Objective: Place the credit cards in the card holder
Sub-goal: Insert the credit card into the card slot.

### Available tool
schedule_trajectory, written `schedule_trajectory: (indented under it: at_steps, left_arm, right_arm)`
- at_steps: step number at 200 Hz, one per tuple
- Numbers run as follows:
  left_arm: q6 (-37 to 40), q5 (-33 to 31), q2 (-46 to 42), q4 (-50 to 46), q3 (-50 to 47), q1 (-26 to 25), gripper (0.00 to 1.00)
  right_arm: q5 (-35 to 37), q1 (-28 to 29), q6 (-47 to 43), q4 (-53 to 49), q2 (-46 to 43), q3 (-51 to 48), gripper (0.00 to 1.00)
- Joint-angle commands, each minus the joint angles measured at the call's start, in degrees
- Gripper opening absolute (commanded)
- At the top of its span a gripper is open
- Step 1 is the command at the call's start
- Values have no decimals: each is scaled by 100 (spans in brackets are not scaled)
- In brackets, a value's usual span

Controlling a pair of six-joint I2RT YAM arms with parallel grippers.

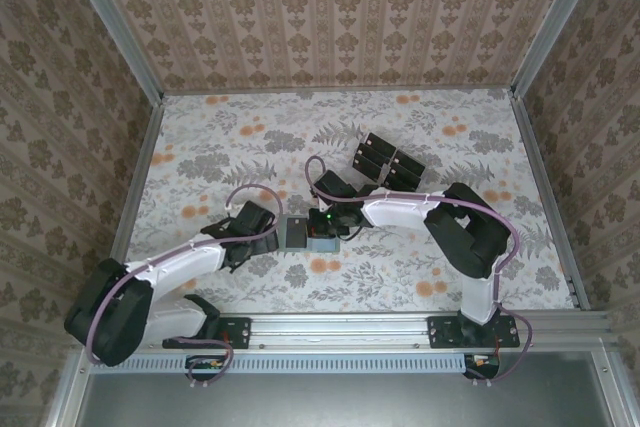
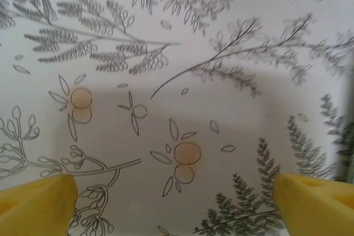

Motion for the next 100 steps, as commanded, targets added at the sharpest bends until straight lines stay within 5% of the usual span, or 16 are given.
schedule_trajectory:
  at_steps: [1,100]
  left_arm:
    - [-176,27,100,109,-91,-52,100]
    - [-310,52,503,398,-235,-217,100]
  right_arm:
    - [-54,56,79,48,84,-57,0]
    - [-154,173,81,43,374,227,0]
